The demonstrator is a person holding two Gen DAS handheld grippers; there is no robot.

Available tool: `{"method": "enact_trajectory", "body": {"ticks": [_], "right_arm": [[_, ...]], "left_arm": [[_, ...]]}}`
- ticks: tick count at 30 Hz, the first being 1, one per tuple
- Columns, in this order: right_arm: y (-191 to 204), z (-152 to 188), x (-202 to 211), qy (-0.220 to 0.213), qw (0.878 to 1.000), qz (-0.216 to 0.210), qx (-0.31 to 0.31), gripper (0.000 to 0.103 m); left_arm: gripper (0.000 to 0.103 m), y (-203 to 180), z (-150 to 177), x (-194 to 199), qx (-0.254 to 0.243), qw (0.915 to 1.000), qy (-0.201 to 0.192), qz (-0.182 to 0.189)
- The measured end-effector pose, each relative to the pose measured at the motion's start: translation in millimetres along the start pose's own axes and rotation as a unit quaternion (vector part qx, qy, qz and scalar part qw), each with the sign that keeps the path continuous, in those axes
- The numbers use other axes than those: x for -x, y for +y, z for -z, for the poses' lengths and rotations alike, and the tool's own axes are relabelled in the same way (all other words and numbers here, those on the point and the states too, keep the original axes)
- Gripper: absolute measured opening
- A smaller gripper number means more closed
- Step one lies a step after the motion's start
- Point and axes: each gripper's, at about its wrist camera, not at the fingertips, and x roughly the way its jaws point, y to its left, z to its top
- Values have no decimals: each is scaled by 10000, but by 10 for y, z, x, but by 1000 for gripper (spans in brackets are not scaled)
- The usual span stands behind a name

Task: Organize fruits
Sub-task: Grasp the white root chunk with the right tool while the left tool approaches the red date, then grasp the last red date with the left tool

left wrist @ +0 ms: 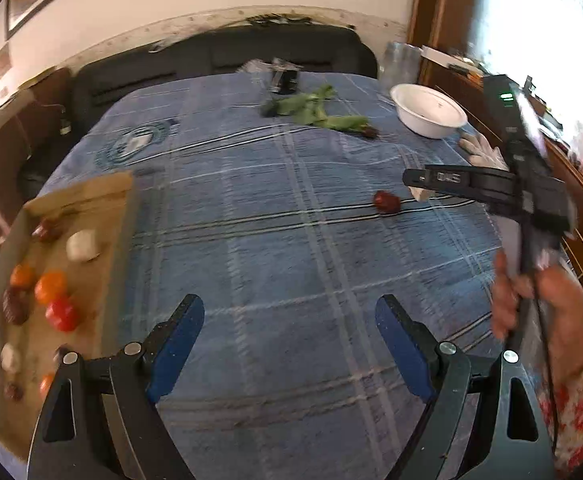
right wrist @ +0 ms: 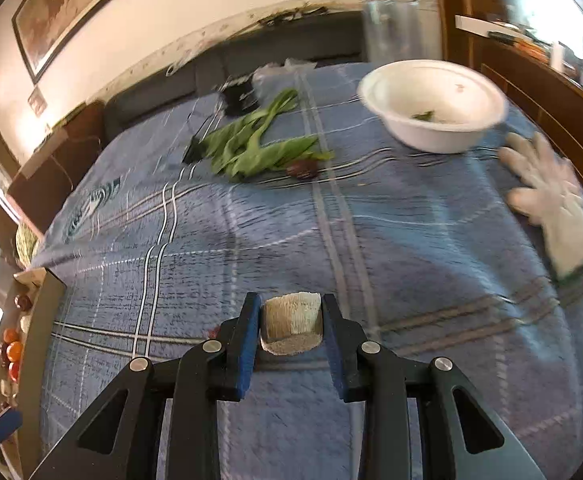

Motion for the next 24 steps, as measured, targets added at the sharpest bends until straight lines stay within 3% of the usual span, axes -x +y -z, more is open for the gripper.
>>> {"method": "enact_trajectory", "body": {"ticks": [5, 11, 14, 17, 21, 24], "right_arm": [[-265, 137, 334, -174, 9993, -137, -301, 33], [-462, 176, 381, -184, 9979, -176, -598, 33], [-536, 170, 337, -133, 9977, -110, -648, 33], [-584, 156, 297, -106, 9980, 27, -628, 33], [-640, 148, 239, -29, 9973, 20, -729, 33], [-646, 166, 171, 88, 9971, 19, -760, 33]], "left_arm": [[87, -399, -290, -351, -405, 9989, 7, 242], [84, -680, -623, -893, -490, 9976, 91, 490], [67, -700, -727, -1063, -382, 9964, 109, 752], [49, -693, -745, -1194, -386, 9964, 155, 740], [44, -702, -658, -1242, -531, 9948, 85, 870], [30, -696, -640, -1233, -557, 9934, 73, 999]]}}
